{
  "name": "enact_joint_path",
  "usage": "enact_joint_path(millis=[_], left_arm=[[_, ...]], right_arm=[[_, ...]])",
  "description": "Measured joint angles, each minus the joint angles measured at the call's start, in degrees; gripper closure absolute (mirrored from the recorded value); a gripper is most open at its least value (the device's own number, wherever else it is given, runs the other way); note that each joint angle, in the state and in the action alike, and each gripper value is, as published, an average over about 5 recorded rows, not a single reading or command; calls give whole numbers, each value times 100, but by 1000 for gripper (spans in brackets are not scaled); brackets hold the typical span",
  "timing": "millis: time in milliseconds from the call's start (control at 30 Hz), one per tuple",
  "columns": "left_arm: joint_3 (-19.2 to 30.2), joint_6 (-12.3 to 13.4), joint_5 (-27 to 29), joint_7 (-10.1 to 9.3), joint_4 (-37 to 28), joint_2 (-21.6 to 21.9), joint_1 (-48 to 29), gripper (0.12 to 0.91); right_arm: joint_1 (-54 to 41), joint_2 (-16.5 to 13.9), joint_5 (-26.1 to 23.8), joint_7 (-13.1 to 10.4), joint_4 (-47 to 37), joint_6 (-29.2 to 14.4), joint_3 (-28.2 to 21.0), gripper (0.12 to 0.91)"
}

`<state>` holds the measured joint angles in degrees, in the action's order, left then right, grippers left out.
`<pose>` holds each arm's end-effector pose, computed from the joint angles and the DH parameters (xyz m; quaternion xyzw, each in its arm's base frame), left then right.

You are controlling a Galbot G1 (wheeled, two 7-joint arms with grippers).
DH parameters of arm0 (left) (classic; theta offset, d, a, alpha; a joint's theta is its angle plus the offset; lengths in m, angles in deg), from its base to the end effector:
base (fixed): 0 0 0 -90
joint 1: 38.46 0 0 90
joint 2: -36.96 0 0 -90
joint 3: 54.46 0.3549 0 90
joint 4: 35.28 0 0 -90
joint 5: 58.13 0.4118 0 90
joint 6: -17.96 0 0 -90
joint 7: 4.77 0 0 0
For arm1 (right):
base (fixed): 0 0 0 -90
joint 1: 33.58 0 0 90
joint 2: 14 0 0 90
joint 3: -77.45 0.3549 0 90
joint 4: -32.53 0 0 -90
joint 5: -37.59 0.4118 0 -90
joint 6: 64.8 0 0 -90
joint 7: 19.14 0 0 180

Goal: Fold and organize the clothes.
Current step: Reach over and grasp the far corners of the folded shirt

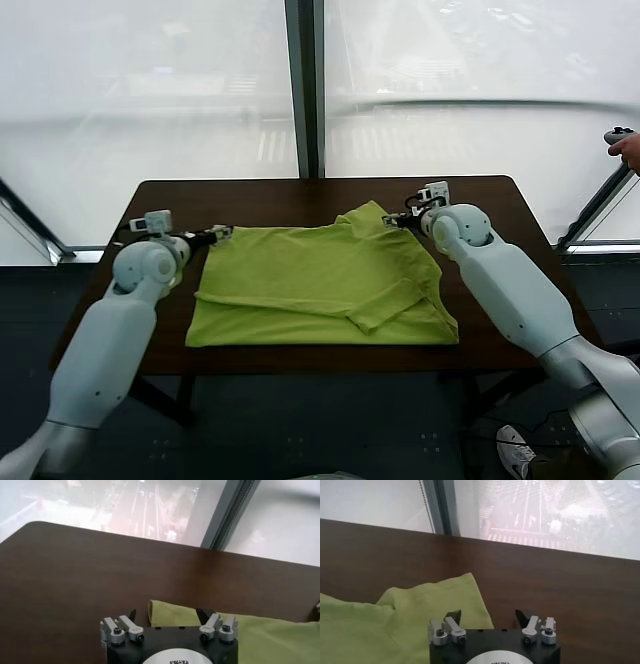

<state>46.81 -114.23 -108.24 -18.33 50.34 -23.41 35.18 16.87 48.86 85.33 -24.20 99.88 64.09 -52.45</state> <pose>0.4921 0.1213 -0.2469 -0.0179 -0.9426 0.0888 0.3214 0.5866 -0.0173 -0.2524 0.1406 -0.9279 0.0356 0.3434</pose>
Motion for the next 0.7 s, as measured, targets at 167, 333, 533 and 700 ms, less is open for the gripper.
enact_joint_path(millis=[167,333,533,700], left_arm=[[1,0,48,96,-69,12,-2,198],[22,0,109,170,-192,-15,-79,207],[124,0,160,199,-370,-56,-250,214],[183,0,230,272,-528,-92,-371,261]], right_arm=[[17,18,-9,0,-42,-5,10,518],[35,24,-9,0,-58,-6,19,535],[44,24,-7,-4,-60,-2,26,613],[48,18,-4,-5,-65,4,28,678]])
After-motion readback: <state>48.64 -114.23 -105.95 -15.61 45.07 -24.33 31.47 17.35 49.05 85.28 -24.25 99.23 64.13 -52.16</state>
